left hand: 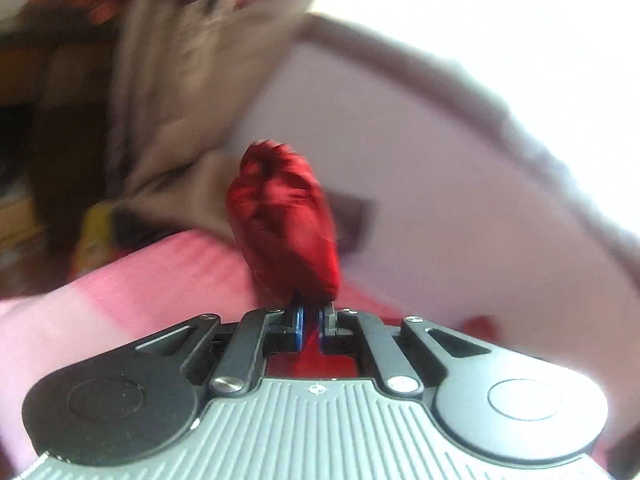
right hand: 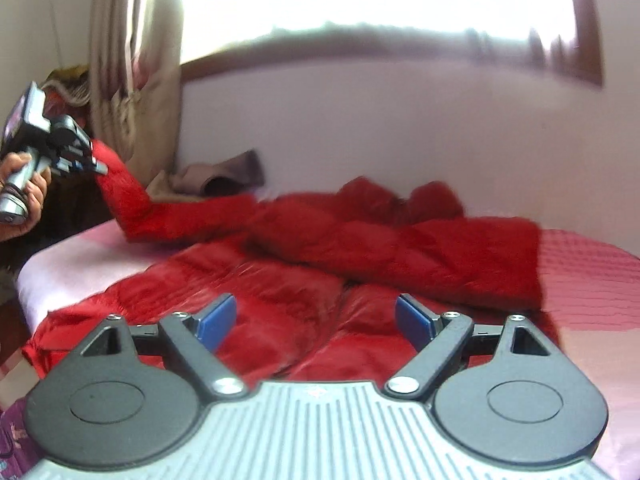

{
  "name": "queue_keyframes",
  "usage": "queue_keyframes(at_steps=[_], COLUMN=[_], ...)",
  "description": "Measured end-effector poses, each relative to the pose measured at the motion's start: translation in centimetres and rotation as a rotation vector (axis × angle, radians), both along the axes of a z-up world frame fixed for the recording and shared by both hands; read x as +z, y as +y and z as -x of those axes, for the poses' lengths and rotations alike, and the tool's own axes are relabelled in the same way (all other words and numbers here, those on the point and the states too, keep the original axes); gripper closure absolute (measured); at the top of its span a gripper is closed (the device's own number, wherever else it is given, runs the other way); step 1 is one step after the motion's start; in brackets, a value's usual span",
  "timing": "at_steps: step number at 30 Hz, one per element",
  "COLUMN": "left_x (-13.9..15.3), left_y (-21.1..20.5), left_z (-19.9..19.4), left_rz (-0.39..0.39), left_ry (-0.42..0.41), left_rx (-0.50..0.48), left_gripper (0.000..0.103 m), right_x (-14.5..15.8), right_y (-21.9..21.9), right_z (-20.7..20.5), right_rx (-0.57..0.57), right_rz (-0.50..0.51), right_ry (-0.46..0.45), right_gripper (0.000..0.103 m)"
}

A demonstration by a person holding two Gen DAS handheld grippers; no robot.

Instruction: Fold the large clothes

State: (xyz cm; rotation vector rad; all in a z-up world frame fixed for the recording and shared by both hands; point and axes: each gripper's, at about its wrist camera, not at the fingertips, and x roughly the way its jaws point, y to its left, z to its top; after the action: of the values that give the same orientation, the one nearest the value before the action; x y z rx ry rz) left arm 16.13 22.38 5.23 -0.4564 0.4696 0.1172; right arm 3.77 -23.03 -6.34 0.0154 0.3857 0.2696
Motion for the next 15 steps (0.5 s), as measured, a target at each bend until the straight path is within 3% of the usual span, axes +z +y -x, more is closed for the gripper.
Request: queue_keyframes(at_steps=[4, 8, 15], left_x=[4.1, 6.0, 3.0], left_y=[-7.6, -15.6, -27.7], left_z=[0.0, -1.0, -3.8], left_rz=[-0.031, -0.059, -0.121], left_ry=[-0.087, -0.112, -0.037], left_rx=[-0.149, -0.289, -0.48], left_gripper=[0.097, 0.097, 0.097], right_x=[0.2, 0.0, -1.1], right_y=[-3.0, -5.5, -8.7], right_z=[0.4, 0.9, 1.9], right_rx=[-0.064, -0.112, -0.169], right_rz=[-0.071, -0.135, -0.18], right_ry=[-0.009, -0.009, -0.01], right_gripper=[0.016, 0.016, 0.016])
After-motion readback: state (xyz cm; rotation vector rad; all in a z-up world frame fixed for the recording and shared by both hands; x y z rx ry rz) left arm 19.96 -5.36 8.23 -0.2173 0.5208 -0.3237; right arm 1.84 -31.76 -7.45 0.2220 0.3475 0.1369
